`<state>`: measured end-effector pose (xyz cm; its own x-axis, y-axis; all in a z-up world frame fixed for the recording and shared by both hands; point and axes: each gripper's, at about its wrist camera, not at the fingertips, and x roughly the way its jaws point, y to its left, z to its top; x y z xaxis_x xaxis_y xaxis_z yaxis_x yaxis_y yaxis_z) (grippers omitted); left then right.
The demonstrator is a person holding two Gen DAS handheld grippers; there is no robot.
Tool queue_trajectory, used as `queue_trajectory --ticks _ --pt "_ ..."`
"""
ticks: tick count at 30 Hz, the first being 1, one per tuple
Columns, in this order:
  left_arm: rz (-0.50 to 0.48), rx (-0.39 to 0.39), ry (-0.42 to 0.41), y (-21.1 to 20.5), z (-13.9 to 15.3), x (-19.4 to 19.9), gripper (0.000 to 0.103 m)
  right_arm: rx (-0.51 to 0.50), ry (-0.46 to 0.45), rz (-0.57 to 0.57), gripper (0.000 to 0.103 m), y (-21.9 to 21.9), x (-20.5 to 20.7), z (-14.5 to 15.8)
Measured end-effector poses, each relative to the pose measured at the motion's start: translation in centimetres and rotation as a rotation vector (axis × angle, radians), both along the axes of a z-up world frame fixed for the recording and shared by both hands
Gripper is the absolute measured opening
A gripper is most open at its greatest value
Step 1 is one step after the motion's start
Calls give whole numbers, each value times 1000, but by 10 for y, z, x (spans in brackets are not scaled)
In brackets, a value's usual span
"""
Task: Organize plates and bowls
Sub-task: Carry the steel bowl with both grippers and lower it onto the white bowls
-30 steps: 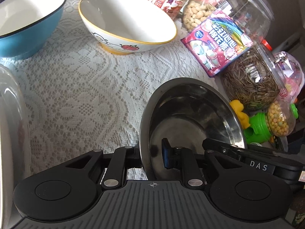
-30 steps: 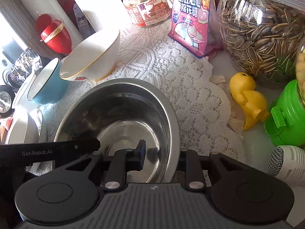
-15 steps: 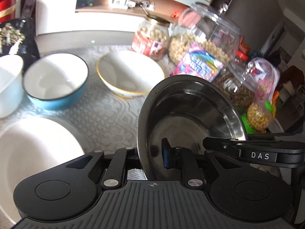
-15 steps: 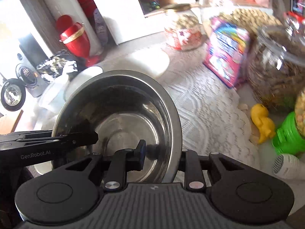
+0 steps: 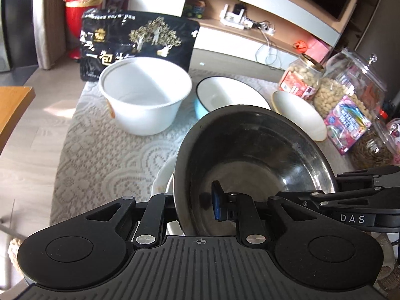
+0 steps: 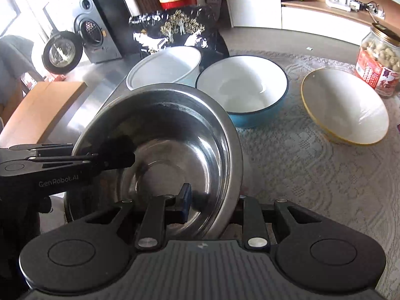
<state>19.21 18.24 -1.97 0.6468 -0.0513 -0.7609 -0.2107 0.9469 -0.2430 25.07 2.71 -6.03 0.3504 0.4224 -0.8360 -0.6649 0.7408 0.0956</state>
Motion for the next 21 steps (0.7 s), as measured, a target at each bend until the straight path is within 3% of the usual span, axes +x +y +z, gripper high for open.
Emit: queue_trajectory --ticks 6,11,17,21 --pt "-18 -134 54 25 -27 8 18 -33 39 -14 22 1 6 -12" --pt "-9 -126 19 27 -22 5 18 -17 54 -19 22 -2 6 -17" --pt "32 -196 -42 44 -16 -3 19 26 53 -57 25 -7 4 -15" --pt "75 -192 -55 52 -13 -6 20 26 36 -47 24 -9 1 -13"
